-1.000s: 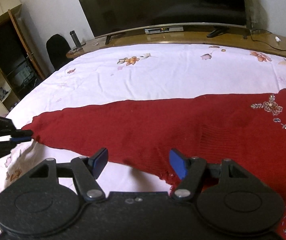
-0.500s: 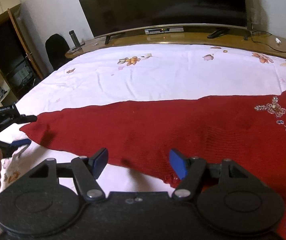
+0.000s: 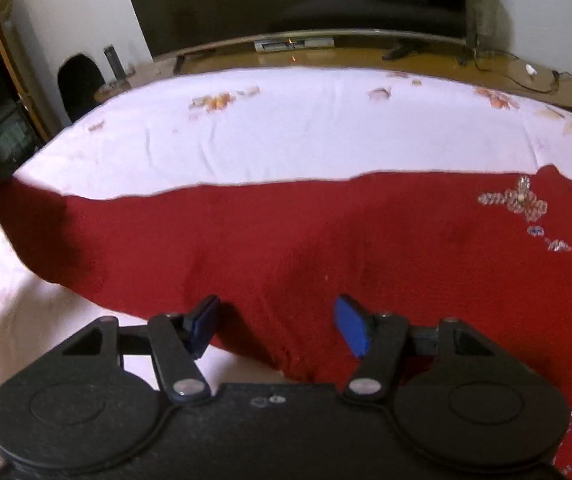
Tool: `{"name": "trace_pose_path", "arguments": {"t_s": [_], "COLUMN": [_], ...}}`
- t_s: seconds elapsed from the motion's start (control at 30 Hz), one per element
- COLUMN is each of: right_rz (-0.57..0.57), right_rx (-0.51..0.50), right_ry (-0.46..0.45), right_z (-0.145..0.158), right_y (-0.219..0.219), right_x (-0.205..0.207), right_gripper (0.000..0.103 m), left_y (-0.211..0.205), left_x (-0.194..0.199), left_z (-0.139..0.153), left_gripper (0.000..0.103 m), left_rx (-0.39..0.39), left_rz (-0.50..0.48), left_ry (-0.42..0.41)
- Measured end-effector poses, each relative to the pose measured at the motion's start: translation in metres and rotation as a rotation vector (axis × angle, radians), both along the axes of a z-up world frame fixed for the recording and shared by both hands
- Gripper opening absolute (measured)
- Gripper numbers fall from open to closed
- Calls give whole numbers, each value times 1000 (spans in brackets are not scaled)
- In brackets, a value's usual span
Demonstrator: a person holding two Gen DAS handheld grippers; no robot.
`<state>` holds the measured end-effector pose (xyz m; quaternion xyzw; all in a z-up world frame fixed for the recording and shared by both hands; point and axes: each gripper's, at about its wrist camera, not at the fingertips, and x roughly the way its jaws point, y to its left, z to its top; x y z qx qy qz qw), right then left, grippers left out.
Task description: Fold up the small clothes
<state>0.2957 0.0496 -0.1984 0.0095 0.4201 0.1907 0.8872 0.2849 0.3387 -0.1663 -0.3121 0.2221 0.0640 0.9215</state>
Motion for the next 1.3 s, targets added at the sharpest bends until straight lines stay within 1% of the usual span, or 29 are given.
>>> {"name": "trace_pose_path", "arguments": {"t_s": [0.1,0.13,0.23,0.3,0.4,0.47,0.5,0.57,0.6,0.63,0.7,0.73,0.77,0.8,0.83,0.87,0.93,0.97,1.03,1.07,1.13,1.2,1.3], "right_rz": [-41,-60,-122,-167,-244,-311,-339,-396,-411,-418,-420,-417,-408,-399,-386,-368,-353,-347,-325,-317,-313,-313,-318], "right_rx": [97,119,187,186,156,146,147,171,192,214,253,270,287,301,313,332,381,389,379,366,351,327,295], "right_ry": [-10,-14,-25,-42,-66,-63,-56,-38,-31,-27,-27,-28,-22,-10,5,24,53,69,88,103,126,127,97], "right_z": [15,21,33,41,45,43,40,37,36,35,35,36,35,34,32,29,25,22,18,15,9,5,6], "right_y": [-23,-34,-74,-102,-150,-182,-196,-219,-228,-236,-245,-247,-249,-249,-247,-244,-239,-234,-224,-219,-213,-207,-201], "right_x": [-5,-6,-11,-14,-28,-37,-40,-46,-47,-49,-52,-52,-51,-50,-49,-47,-42,-38,-33,-30,-26,-24,-24], "right_gripper": [61,61,62,62,63,63,63,65,65,66,69,71,73,73,73,72,72,72,71,68,63,57,38], "left_y": [-51,-69,-131,-173,-230,-263,-278,-301,-307,-313,-312,-307,-304,-302,-300,-295,-278,-270,-252,-243,-224,-208,-196], "left_x": [13,18,31,39,46,50,52,48,47,38,32,27,17,9,0,-1,-2,-4,-8,-8,-7,-9,-6], "left_z": [21,23,17,4,-18,-31,-39,-49,-53,-49,-41,-36,-33,-27,-24,-18,-16,-16,-15,-17,-22,-26,-36], "left_gripper": [5,5,5,5,5,5,6,6,6,6,10,23,46,60,70,70,70,70,70,70,70,70,70], "left_rx": [46,46,40,34,36,73,88,133,149,156,164,161,160,170,196,221,207,209,239,248,239,234,231], "left_rz": [-154,-210,-366,-454,-558,-611,-641,-669,-665,-662,-652,-654,-651,-638,-612,-587,-573,-550,-502,-476,-429,-381,-342], "left_ry": [-38,-40,-24,0,55,101,138,215,240,244,234,224,210,193,183,178,179,183,189,198,219,238,249]}}
